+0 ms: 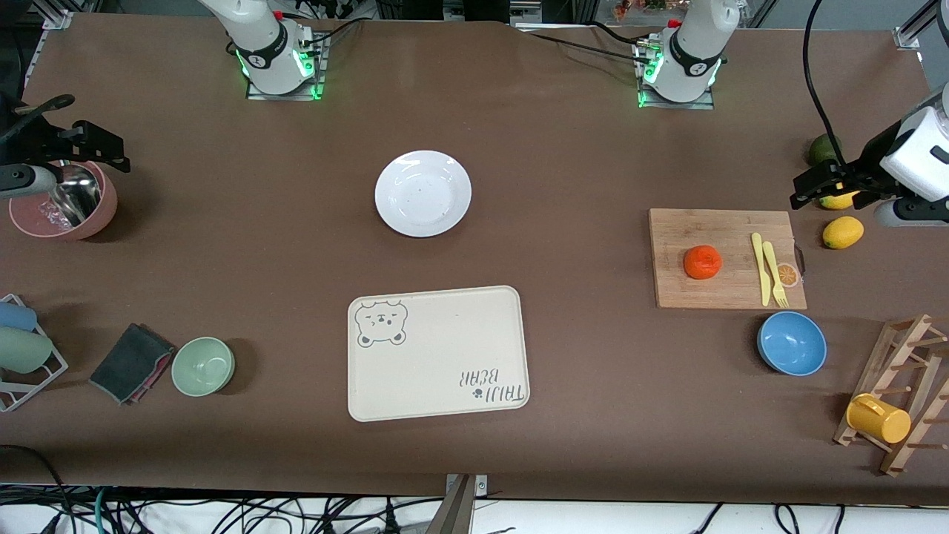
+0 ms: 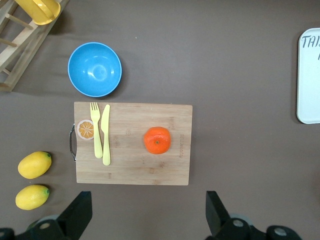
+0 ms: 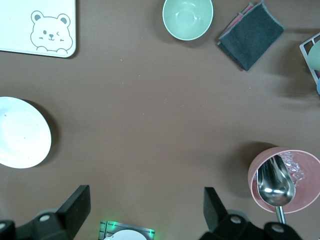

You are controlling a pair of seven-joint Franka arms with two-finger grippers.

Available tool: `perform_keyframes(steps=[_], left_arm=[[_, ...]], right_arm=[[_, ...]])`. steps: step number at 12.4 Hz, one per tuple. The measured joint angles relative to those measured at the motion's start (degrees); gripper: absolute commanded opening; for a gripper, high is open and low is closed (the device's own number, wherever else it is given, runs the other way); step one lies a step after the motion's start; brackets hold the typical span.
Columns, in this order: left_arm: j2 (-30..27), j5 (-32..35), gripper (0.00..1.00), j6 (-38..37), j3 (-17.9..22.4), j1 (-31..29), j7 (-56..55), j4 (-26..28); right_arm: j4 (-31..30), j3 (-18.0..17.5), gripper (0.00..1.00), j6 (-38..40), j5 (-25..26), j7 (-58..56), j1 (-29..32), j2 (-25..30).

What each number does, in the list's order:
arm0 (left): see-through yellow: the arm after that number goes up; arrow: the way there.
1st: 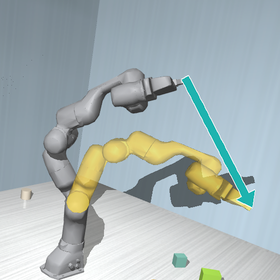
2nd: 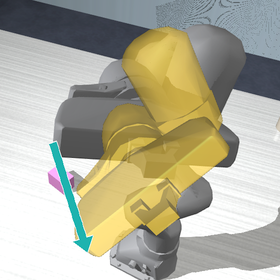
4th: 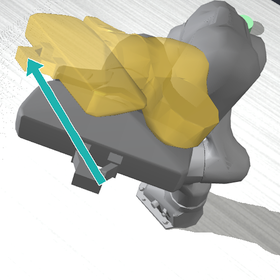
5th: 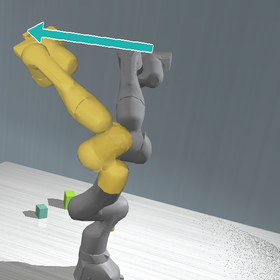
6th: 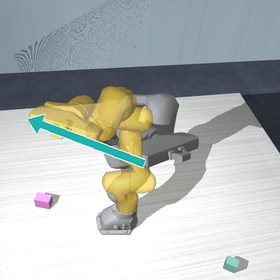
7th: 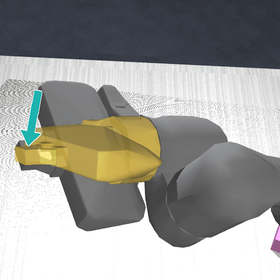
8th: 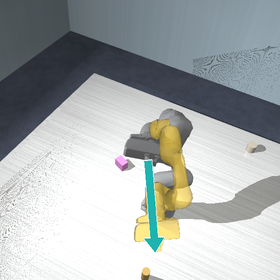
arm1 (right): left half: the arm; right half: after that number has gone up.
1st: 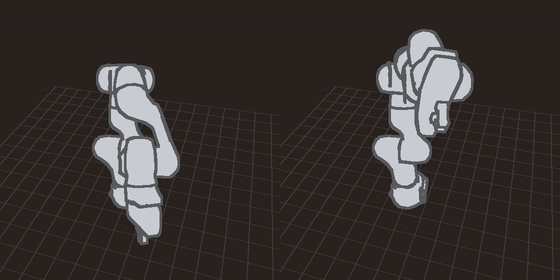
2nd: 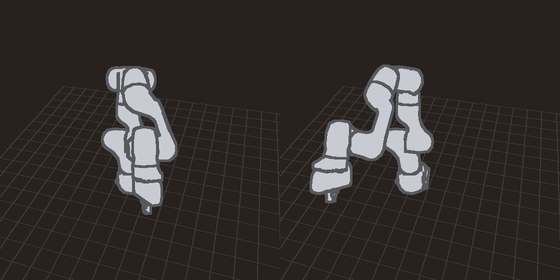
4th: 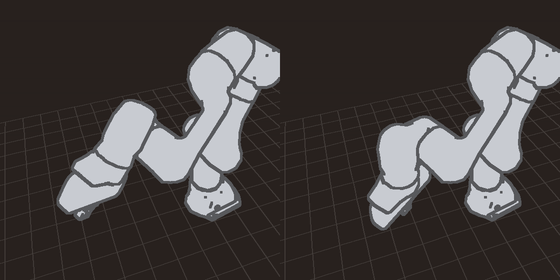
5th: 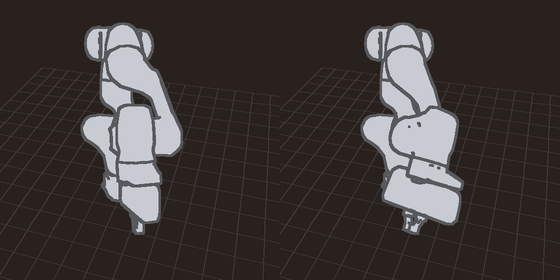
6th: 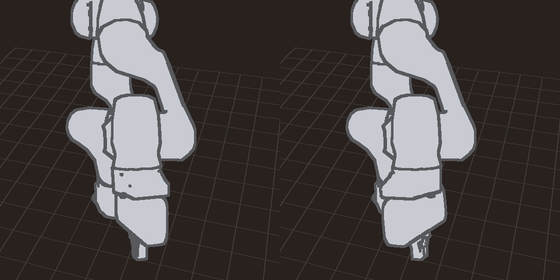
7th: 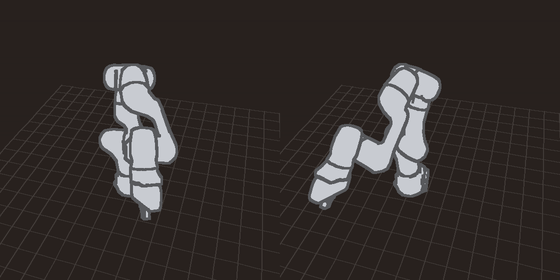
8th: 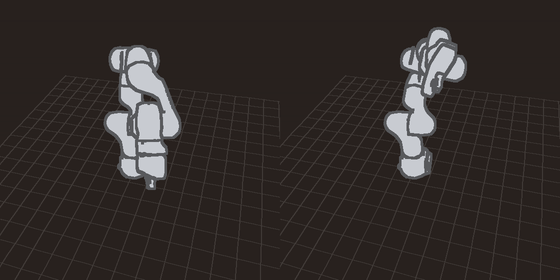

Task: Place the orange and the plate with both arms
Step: 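Move the left gripper down over the orange on the cutting board, then close the left gripper on the orange and lift it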

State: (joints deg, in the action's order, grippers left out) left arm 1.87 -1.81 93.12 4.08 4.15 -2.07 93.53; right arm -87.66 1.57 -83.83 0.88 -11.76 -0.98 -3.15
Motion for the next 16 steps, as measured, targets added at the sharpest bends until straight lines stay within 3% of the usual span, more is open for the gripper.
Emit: perform_keyframes(steps=[4, 9, 13, 16], left_arm=[[3.86, 0.00, 1.00, 0.27, 0.04, -0.02, -0.08, -0.42], [19.37, 0.00, 1.00, 4.44, 0.19, -0.11, -0.08, -0.98], [21.08, 0.00, 1.00, 19.35, 0.19, -0.15, -0.10, 9.09], [21.09, -0.20, 1.00, 24.98, 0.01, -0.07, -1.03, 14.61]], right_arm=[[0.00, 0.00, 1.00, 0.00, -0.02, 0.00, 0.00, -0.01], [0.00, -0.01, 1.00, -0.02, -0.04, 0.00, -0.01, -0.07], [0.00, -0.01, 1.00, -0.05, -0.05, 0.00, -0.02, -0.07], [0.00, -0.01, 1.00, -0.09, -0.06, 0.00, -0.02, -0.06]])
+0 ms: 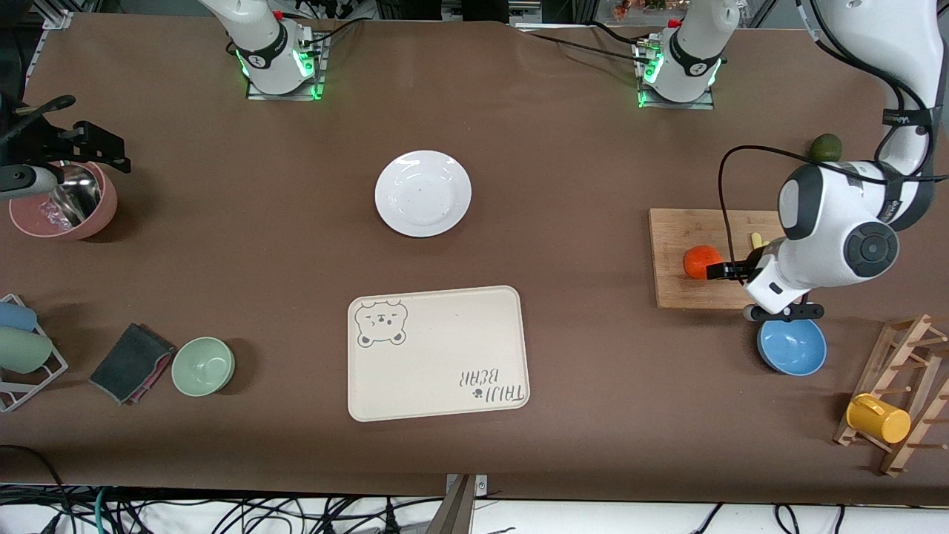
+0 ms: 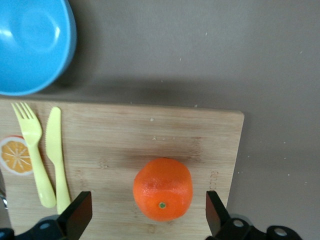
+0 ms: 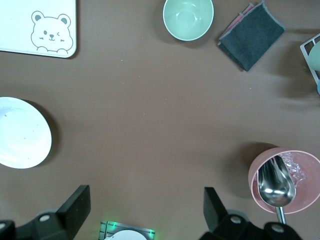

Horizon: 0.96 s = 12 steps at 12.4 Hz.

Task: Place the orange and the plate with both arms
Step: 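Close the left gripper on the orange and lift it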

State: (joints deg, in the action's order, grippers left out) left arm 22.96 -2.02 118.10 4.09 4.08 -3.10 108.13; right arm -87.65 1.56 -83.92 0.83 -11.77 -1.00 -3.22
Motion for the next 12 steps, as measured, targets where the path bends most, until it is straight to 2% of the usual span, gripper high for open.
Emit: perform_keyframes(steps=[4, 9, 10, 12], left_arm=[[0.70, -0.08, 1.00, 7.81, -0.26, 0.20, -0.28, 6.71], [3.38, -0.09, 1.00, 9.92, -0.50, 0.34, -0.57, 8.22], [4.02, -0.09, 0.90, 10.56, -0.51, 0.35, -0.59, 8.25], [5.07, -0.09, 0.51, 11.42, -0.56, 0.41, -0.64, 8.27]], right_arm=[[0.00, 0.00, 1.00, -0.02, 0.00, 0.00, 0.00, 0.00], [0.00, 0.00, 1.00, -0.06, -0.01, 0.00, 0.00, 0.00], [0.00, 0.00, 1.00, -0.06, -0.01, 0.00, 0.00, 0.00], [0.00, 0.00, 1.00, -0.07, -0.01, 0.00, 0.00, 0.00]])
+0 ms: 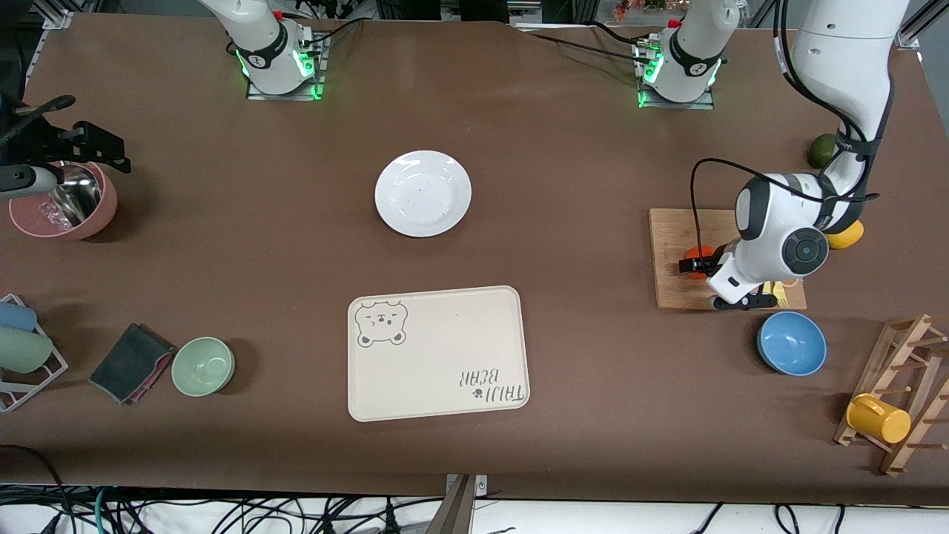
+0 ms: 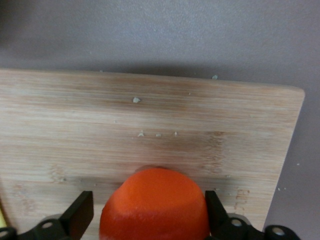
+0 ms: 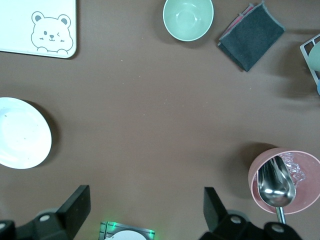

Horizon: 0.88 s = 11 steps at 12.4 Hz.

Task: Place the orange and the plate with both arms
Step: 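Close the left gripper on the orange and lift it, then carry the orange with the left gripper over the white plate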

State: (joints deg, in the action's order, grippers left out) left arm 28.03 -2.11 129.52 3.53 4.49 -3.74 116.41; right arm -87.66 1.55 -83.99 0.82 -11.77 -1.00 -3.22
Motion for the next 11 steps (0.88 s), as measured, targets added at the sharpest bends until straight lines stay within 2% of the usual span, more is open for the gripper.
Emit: perform_keyframes(steps=[1, 2, 5, 8, 11], left_arm=[[0.28, 0.00, 0.25, 0.05, -0.03, 0.04, -0.03, 0.00], [0.35, 0.00, 0.08, 0.05, -0.05, 0.08, -0.05, 0.00], [0.22, 0.00, 0.04, -2.34, -0.09, 0.29, -0.52, -1.15], [-0.20, -1.34, 0.00, -11.15, -1.16, 1.17, -3.76, -8.56], [-0.74, -11.80, 0.00, -13.62, -6.28, 1.94, -12.51, -14.37]], right_arm=[[0.00, 0.00, 1.00, 0.00, -0.01, 0.00, 0.00, 0.00], [0.00, 0.00, 1.00, 0.00, -0.02, 0.00, 0.00, 0.00], [0.00, 0.00, 1.00, 0.00, -0.03, 0.00, 0.00, 0.00], [0.00, 0.00, 1.00, 0.00, -0.04, 0.00, 0.00, 0.00], [0.00, 0.00, 1.00, 0.00, -0.06, 0.00, 0.00, 0.00]])
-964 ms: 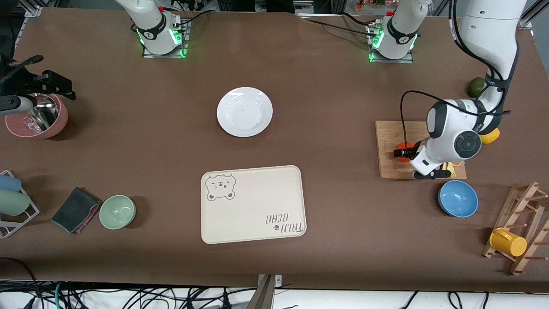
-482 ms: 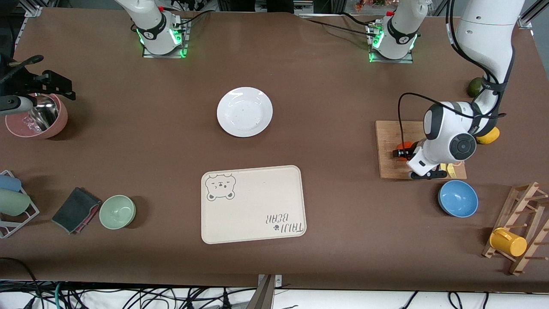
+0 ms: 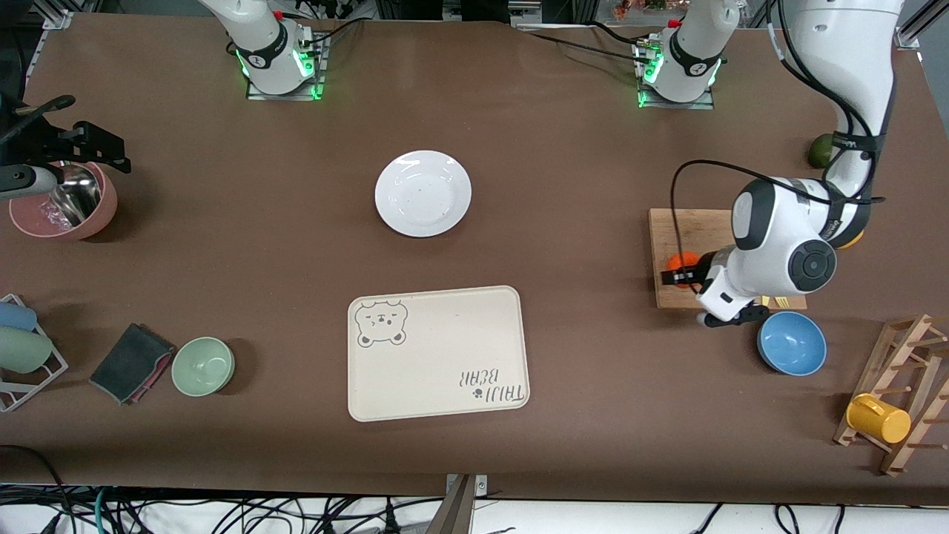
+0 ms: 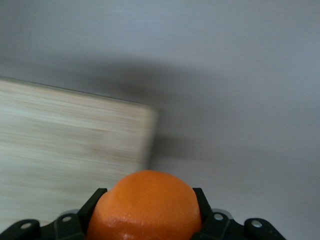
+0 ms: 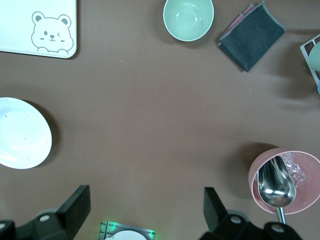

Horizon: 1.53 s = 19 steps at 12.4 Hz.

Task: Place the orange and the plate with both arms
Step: 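Carry the orange with the left gripper over the white plate, then lower the orange onto the plate and open the left gripper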

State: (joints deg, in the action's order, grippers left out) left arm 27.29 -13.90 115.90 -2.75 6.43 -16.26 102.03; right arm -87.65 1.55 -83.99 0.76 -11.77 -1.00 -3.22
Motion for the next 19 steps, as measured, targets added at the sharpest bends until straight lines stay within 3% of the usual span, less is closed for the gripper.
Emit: perform_keyframes(steps=[4, 9, 14, 19], left_arm=[[0.66, -2.92, 0.00, -0.01, -7.82, 5.93, -19.84, -3.56], [5.78, -2.95, 0.00, 0.70, -8.13, 18.63, -33.54, -9.05], [13.22, -2.96, 0.06, 12.52, -8.04, 33.52, -47.47, -12.09], [17.59, -2.96, 0.11, 14.73, -7.21, 40.70, -55.01, -18.37]], right_arm=[[0.00, 0.00, 1.00, 0.00, -0.02, 0.00, 0.00, 0.00], [0.00, 0.00, 1.00, 0.00, -0.03, 0.00, 0.00, 0.00], [0.00, 0.00, 1.00, 0.00, -0.04, 0.00, 0.00, 0.00], [0.00, 0.00, 1.00, 0.00, -0.05, 0.00, -0.01, 0.00]])
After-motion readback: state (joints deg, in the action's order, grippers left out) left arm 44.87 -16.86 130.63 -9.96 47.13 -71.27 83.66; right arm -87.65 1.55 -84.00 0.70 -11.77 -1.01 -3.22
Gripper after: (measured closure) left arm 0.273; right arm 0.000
